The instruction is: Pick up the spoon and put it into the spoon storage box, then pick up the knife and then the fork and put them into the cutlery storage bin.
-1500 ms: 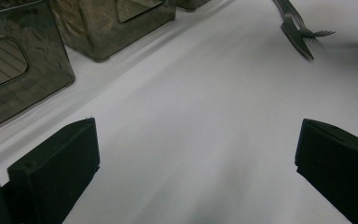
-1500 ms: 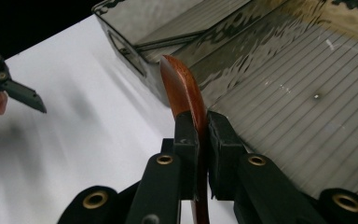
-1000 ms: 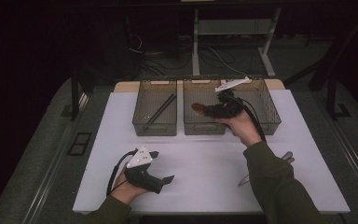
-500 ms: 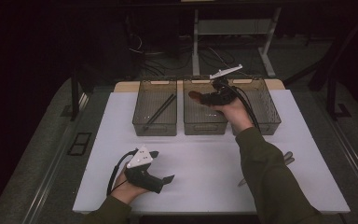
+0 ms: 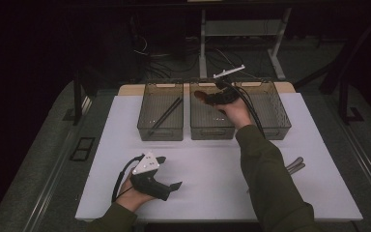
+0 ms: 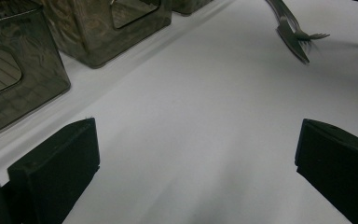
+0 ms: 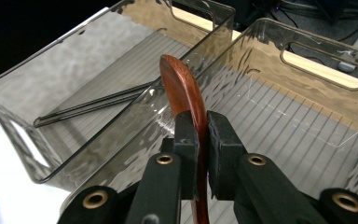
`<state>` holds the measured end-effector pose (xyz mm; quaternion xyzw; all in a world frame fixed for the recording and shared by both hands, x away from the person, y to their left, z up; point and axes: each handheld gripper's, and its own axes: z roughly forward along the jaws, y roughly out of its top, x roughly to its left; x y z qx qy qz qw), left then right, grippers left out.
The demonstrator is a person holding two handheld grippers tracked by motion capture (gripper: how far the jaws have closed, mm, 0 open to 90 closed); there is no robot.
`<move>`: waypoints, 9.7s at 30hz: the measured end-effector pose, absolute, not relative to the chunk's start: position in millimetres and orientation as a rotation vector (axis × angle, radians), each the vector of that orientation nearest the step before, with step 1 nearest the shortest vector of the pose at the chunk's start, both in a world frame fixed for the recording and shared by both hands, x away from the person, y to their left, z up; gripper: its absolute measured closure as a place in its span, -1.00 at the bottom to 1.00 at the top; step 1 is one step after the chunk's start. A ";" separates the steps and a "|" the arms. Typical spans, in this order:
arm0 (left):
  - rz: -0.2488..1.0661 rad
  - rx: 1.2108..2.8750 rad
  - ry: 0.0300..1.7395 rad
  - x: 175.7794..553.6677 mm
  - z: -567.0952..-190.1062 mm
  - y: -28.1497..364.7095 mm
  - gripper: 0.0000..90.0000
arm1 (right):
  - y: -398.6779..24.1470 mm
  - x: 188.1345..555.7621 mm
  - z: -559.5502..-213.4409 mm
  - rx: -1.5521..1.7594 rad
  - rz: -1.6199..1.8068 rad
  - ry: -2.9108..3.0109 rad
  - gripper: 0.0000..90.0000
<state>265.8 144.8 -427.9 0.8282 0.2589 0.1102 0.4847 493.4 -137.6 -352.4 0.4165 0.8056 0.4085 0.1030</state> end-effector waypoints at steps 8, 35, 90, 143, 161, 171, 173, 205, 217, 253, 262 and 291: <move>0.271 2.020 0.621 264.7 -426.7 143.6 -1.00 | -131.3 503.9 -362.1 1.264 1.183 2.351 0.85; 0.268 2.023 0.615 265.5 -427.0 143.9 -1.00 | -115.6 499.6 -377.4 1.256 1.046 2.403 0.52; 0.268 2.025 0.634 268.2 -428.7 147.1 -1.00 | -220.7 368.1 -352.1 1.047 1.422 2.365 -0.17; 0.295 2.029 0.643 265.3 -427.0 147.6 -1.00 | -319.6 258.9 -434.5 1.145 1.085 2.547 1.00; 0.297 2.028 0.645 265.0 -426.9 147.5 -1.00 | -310.3 260.3 -445.5 1.097 1.005 2.560 1.00; 0.299 2.027 0.645 265.1 -426.9 147.2 -1.00 | -304.7 267.5 -447.0 1.087 0.998 2.544 1.00; 0.300 2.029 0.644 265.2 -426.8 147.3 -1.00 | -303.7 269.7 -447.3 1.087 0.998 2.542 1.00; 0.296 2.022 0.648 265.3 -426.9 147.2 -1.00 | -316.6 301.9 -418.0 1.080 1.055 2.522 0.60; 0.289 2.021 0.650 265.8 -427.7 147.2 -1.00 | -315.9 324.2 -391.9 0.873 0.736 2.758 0.30; 0.285 2.023 0.646 266.0 -428.2 147.0 -1.00 | -295.7 354.3 -420.5 0.576 0.248 3.031 0.50; 0.285 2.025 0.646 266.3 -428.5 146.7 -1.00 | -295.9 356.7 -420.2 0.546 0.253 3.043 0.60; 0.287 2.024 0.650 266.4 -428.8 147.1 -1.00 | -299.7 359.4 -410.7 0.516 0.431 2.975 0.78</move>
